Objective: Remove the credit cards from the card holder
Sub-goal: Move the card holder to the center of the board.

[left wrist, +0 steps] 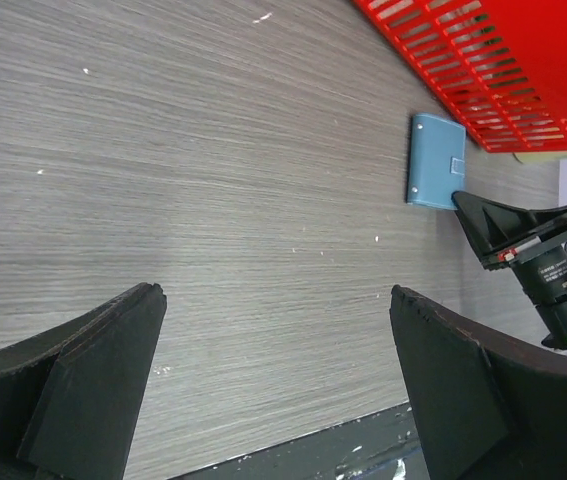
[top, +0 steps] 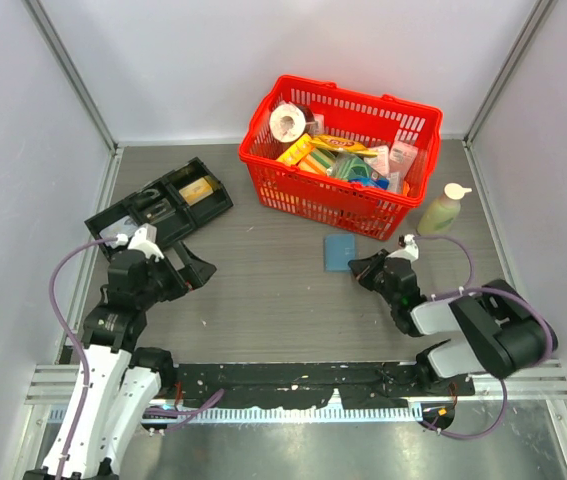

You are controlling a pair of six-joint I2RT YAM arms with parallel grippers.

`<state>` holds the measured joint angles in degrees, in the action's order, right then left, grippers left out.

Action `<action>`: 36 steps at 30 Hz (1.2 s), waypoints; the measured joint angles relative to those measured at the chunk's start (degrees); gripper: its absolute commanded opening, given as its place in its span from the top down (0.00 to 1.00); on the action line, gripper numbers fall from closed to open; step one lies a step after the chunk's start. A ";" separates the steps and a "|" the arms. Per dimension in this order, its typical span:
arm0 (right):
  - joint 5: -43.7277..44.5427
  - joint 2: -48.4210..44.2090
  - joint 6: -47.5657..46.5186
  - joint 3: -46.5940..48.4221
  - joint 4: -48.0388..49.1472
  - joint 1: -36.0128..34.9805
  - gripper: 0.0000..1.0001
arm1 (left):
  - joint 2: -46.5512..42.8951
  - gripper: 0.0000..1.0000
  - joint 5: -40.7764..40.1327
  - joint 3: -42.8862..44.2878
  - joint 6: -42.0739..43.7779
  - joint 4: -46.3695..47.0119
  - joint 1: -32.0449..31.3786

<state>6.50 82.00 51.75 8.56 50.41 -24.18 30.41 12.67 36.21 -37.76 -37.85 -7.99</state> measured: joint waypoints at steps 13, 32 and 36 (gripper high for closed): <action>7.58 -24.76 -15.13 8.31 -35.80 -13.53 0.99 | 1.99 0.01 1.99 -3.06 -6.91 5.05 -2.67; 45.88 17.86 -30.91 46.29 -67.41 -58.82 0.69 | -0.96 0.01 -8.79 -5.38 -10.19 -1.57 -5.18; 43.76 20.72 -31.50 49.03 -70.20 -62.25 0.56 | -0.92 0.01 -9.64 -5.38 -10.49 -2.71 -5.18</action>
<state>50.26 102.72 20.25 57.58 -19.79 -86.43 29.50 3.03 30.83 -48.25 -40.56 -13.17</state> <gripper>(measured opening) 0.386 0.993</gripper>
